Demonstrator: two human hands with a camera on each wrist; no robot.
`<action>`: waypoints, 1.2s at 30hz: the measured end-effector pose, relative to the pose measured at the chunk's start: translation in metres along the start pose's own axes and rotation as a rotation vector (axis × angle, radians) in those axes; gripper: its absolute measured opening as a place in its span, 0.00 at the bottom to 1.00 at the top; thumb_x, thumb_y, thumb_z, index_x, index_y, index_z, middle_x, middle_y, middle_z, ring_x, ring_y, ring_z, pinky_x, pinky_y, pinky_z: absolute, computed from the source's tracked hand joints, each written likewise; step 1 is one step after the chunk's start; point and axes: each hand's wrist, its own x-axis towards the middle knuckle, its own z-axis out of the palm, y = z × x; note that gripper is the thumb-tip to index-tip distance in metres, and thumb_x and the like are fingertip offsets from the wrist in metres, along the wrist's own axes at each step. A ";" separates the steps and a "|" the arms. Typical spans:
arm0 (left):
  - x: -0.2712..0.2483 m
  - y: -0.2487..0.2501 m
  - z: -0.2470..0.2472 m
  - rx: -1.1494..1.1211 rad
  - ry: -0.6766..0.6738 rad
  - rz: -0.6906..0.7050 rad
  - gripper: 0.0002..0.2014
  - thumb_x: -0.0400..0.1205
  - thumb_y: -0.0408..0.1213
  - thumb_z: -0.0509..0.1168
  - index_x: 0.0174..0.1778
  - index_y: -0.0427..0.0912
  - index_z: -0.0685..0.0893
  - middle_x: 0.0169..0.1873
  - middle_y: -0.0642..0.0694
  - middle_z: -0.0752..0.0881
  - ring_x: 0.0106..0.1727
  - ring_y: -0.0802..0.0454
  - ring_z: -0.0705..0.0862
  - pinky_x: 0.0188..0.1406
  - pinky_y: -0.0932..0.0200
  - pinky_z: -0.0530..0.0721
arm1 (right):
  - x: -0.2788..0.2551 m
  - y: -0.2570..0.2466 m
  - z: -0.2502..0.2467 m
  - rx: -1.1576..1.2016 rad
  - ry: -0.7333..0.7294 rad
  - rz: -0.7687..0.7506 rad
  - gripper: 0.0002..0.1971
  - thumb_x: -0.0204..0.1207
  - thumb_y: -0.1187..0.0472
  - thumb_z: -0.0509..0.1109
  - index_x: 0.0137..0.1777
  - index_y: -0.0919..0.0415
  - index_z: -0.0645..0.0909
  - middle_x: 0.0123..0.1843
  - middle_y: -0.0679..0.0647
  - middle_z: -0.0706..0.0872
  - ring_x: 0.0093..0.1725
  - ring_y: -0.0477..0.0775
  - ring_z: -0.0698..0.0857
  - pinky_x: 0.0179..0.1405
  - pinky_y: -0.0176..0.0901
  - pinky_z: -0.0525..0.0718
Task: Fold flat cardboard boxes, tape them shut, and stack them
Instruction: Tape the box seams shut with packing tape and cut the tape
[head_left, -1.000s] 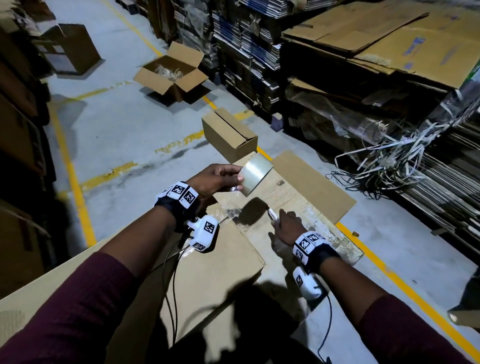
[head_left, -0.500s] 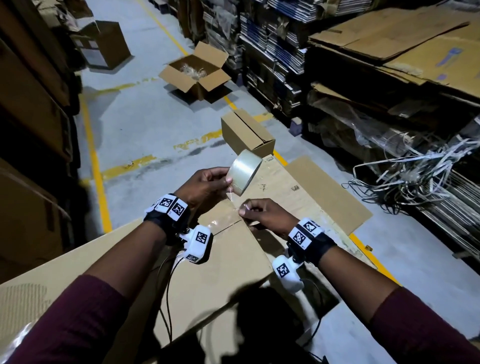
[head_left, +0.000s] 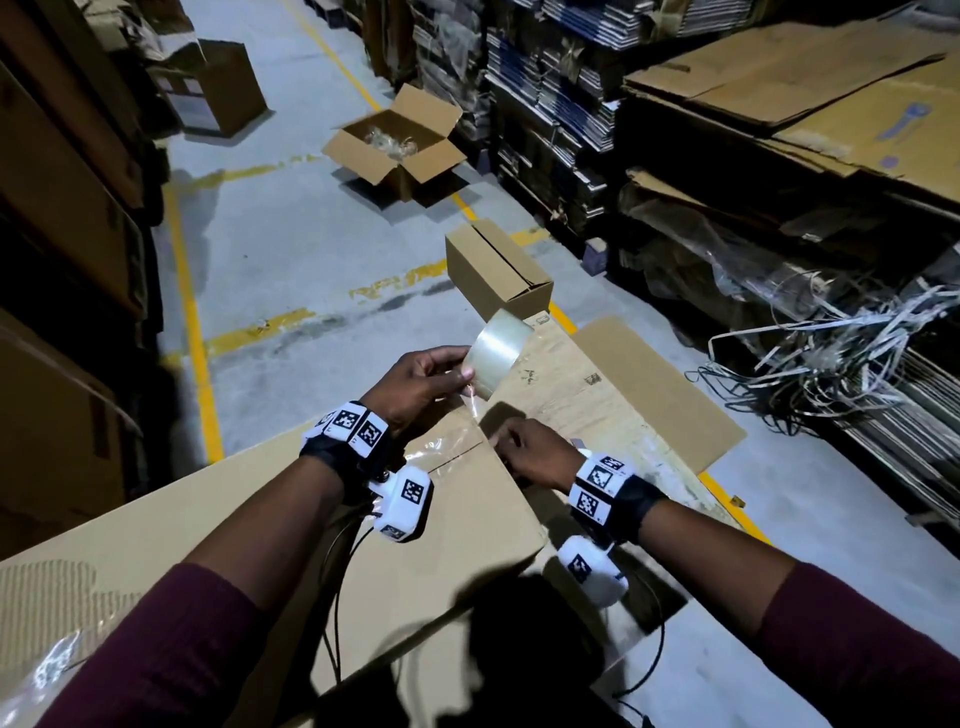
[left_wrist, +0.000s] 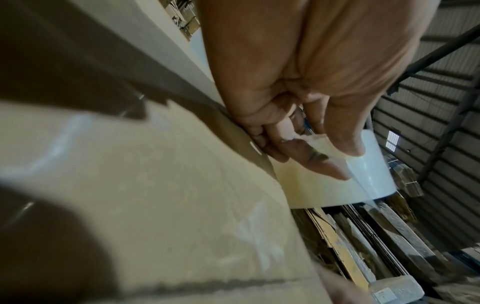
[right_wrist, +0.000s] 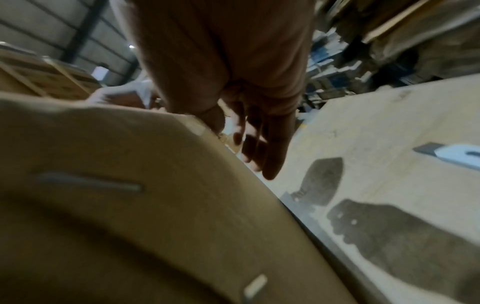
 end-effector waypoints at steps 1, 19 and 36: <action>0.001 -0.001 0.000 -0.003 0.001 -0.004 0.16 0.83 0.28 0.68 0.68 0.35 0.85 0.40 0.41 0.88 0.42 0.51 0.86 0.53 0.55 0.83 | -0.003 0.000 -0.001 -0.009 0.088 -0.029 0.08 0.88 0.61 0.61 0.55 0.60 0.83 0.43 0.49 0.83 0.41 0.49 0.81 0.42 0.40 0.75; -0.010 0.011 0.008 0.013 -0.036 -0.001 0.15 0.85 0.26 0.65 0.68 0.32 0.82 0.39 0.42 0.91 0.38 0.55 0.89 0.37 0.66 0.82 | -0.053 0.003 -0.037 -0.124 0.104 -0.110 0.29 0.82 0.44 0.71 0.79 0.54 0.74 0.77 0.56 0.77 0.71 0.58 0.82 0.64 0.48 0.80; -0.048 0.061 0.031 0.442 -0.275 -0.051 0.17 0.78 0.20 0.72 0.63 0.29 0.86 0.51 0.47 0.92 0.46 0.54 0.89 0.50 0.64 0.87 | -0.109 -0.047 -0.098 -0.098 -0.001 -0.360 0.17 0.65 0.55 0.88 0.44 0.52 0.81 0.38 0.47 0.87 0.34 0.48 0.87 0.29 0.42 0.82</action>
